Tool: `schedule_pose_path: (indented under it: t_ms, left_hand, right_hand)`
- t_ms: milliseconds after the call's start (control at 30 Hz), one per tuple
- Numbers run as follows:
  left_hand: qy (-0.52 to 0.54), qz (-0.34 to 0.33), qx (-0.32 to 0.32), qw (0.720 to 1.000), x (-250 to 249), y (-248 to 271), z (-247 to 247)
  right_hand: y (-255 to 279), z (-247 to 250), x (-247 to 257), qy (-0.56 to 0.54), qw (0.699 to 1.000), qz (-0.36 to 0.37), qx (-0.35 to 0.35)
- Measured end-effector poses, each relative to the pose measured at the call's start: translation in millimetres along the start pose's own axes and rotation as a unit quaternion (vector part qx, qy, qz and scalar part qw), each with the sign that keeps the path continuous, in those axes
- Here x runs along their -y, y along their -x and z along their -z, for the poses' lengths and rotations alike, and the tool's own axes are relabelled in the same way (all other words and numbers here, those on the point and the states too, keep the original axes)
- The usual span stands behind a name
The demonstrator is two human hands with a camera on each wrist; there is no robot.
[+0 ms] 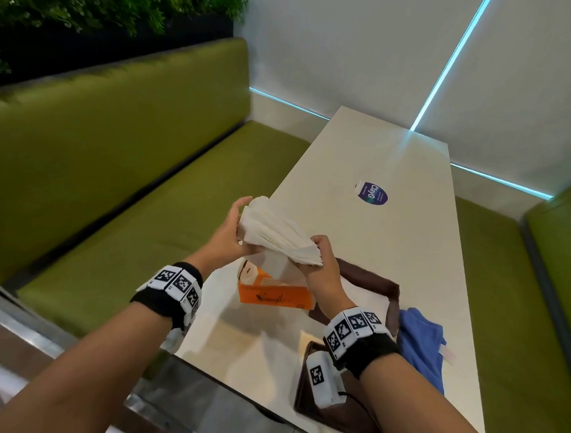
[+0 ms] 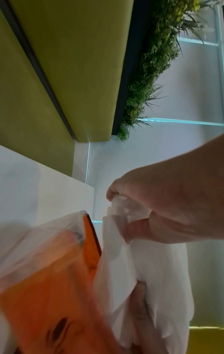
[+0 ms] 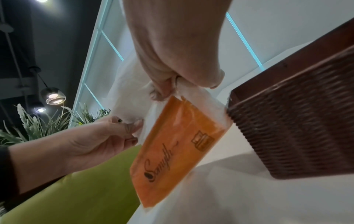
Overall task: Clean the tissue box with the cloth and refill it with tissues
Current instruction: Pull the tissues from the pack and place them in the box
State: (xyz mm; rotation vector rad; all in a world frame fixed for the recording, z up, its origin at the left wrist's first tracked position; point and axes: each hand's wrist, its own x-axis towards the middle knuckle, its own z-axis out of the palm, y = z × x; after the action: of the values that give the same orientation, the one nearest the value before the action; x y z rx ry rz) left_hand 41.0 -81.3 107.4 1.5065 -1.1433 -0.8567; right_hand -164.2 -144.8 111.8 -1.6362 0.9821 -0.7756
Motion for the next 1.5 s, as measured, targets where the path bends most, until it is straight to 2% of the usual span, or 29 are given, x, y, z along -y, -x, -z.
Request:
schedule_pose_path:
  t_ms: [200, 500, 633, 767, 833, 1033, 1200, 1367, 1500]
  left_hand:
    - [-0.016, -0.011, -0.014, 1.000, -9.8, 0.2, -2.1]
    - [-0.047, -0.018, -0.048, 0.998, -20.7, -3.7, 2.5]
    - [-0.069, -0.004, -0.044, 0.997, -16.3, -2.4, 9.1]
    - [-0.072, 0.009, -0.043, 0.996, -12.5, 1.2, 13.6]
    - [-0.068, 0.003, -0.049, 0.997, -15.6, 2.7, 14.8]
    - [-0.007, -0.025, -0.049, 0.998, -31.6, 0.0, 23.6]
    - [0.109, 0.027, -0.028, 0.993, -50.1, 9.1, 10.2]
    - [0.238, 0.078, 0.010, 0.968, -54.4, 18.7, -29.4]
    - [0.226, 0.085, 0.013, 0.970, -47.5, 26.9, -57.6]
  right_hand:
    - [-2.1, -1.6, -2.7, -0.034, 0.999, -0.020, 0.013]
    - [-4.6, -23.2, -13.1, -0.071, 0.997, -0.012, -0.030]
    - [-5.5, -27.4, -16.9, -0.026, 0.999, -0.012, -0.029]
    - [-3.9, -27.6, -19.1, 0.085, 0.996, 0.019, -0.028]
    - [-2.9, -28.0, -11.8, 0.085, 0.996, 0.023, -0.021]
    - [-2.5, -11.5, 23.4, -0.055, 0.998, 0.022, 0.005]
    - [-0.6, 21.8, 43.0, -0.259, 0.965, -0.040, 0.030]
    - [14.7, 48.8, 39.0, -0.304, 0.948, -0.061, 0.064]
    - [29.1, 67.0, 25.8, -0.308, 0.946, -0.090, 0.043]
